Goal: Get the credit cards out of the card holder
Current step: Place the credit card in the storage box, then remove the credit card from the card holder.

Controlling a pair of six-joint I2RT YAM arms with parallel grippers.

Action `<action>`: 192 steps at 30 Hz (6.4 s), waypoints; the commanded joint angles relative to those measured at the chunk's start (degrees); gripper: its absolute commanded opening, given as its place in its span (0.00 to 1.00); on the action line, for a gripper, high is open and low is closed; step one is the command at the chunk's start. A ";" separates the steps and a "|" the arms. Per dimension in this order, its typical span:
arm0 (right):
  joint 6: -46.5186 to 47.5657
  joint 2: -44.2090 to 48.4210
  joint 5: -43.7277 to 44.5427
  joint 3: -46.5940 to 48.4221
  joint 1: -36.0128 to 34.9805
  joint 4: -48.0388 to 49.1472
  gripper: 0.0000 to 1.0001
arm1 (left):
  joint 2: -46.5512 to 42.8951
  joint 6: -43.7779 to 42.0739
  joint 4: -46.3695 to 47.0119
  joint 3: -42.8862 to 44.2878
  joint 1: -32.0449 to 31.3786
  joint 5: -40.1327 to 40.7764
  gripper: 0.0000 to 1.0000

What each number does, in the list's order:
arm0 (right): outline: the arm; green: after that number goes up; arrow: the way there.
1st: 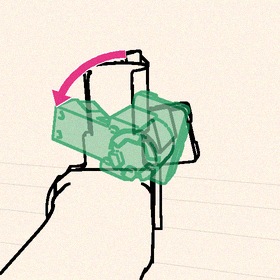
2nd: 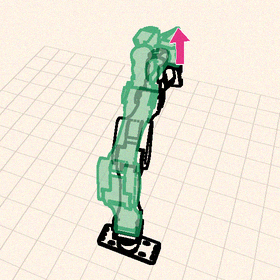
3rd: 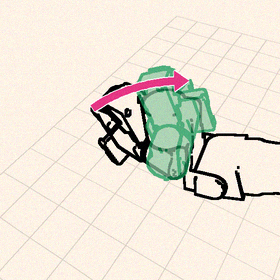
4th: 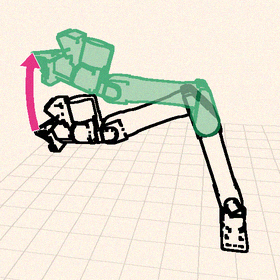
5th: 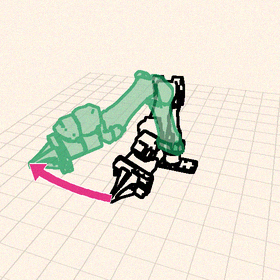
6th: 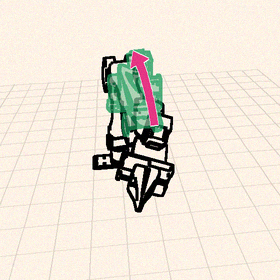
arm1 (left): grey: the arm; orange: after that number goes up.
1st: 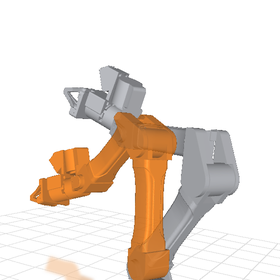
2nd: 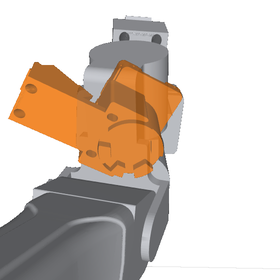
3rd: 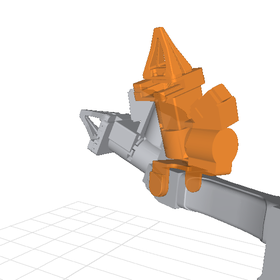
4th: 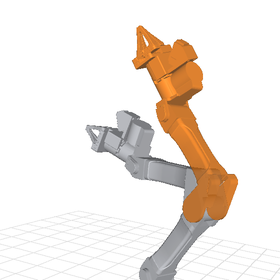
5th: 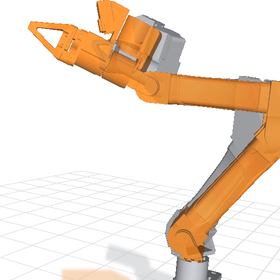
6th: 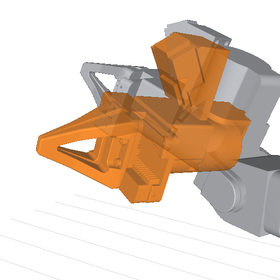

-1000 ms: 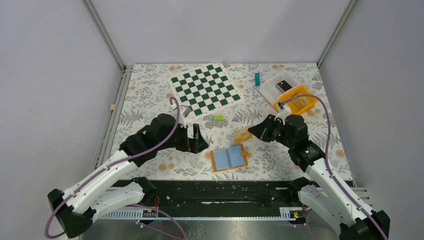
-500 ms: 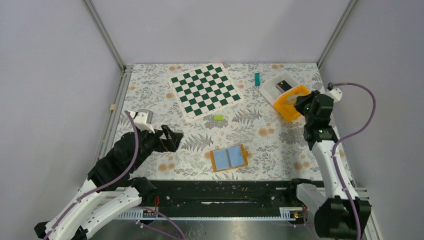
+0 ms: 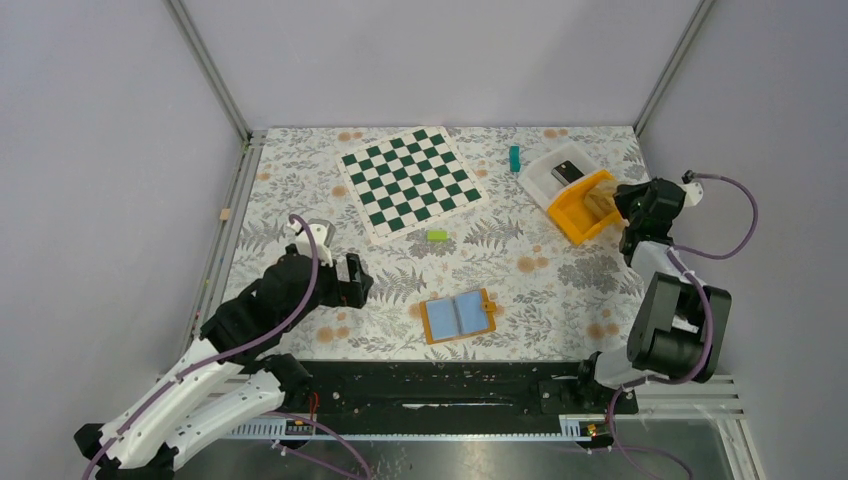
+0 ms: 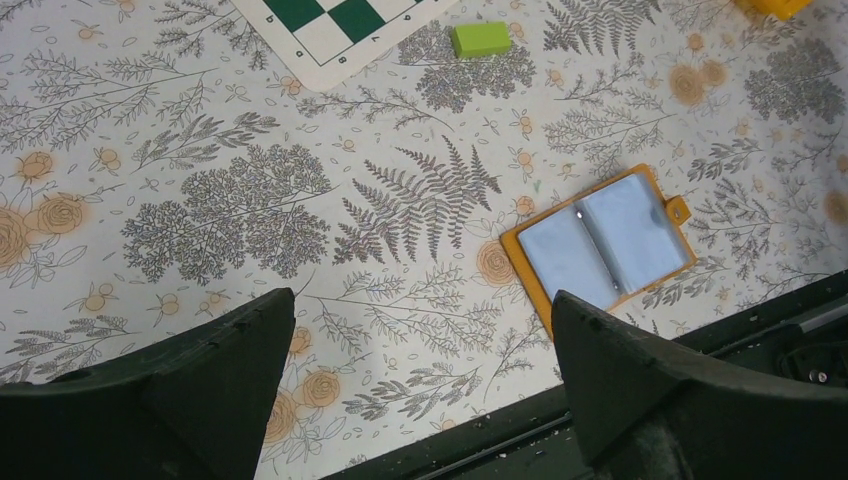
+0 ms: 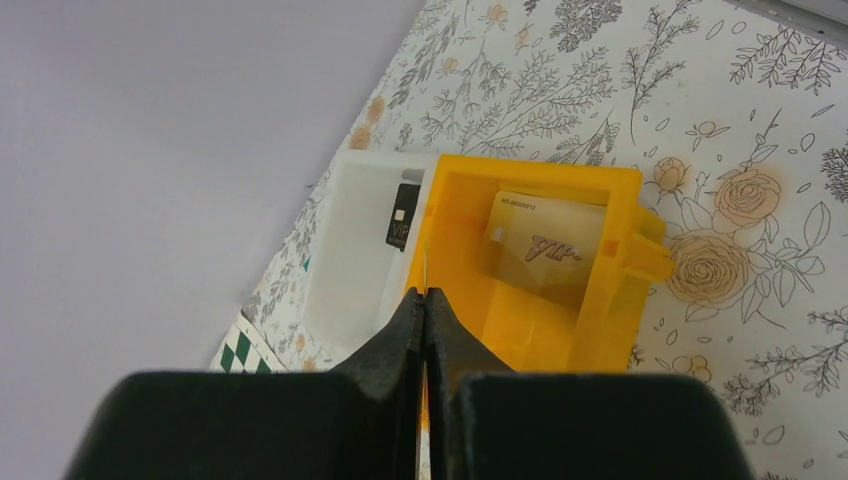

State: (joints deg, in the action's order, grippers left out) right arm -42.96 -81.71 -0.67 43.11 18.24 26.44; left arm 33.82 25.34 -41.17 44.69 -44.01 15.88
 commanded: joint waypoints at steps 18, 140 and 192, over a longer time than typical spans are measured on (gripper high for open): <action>-3.74 -17.06 -0.70 2.15 1.71 19.41 0.00 | -2.79 -2.61 1.74 0.63 0.15 0.11 0.99; -16.08 -19.12 10.07 7.45 3.29 -1.71 0.30 | 0.29 -3.46 0.28 1.55 0.11 0.83 0.99; -0.81 17.92 5.89 -4.01 -67.65 -39.77 0.55 | 7.43 16.23 8.90 -6.37 4.55 -22.44 0.91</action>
State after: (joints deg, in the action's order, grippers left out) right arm -41.04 -61.78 -7.27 37.80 -40.86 -10.26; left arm 44.29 40.10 -32.16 37.60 -39.70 -11.40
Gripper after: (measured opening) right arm 0.528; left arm 0.914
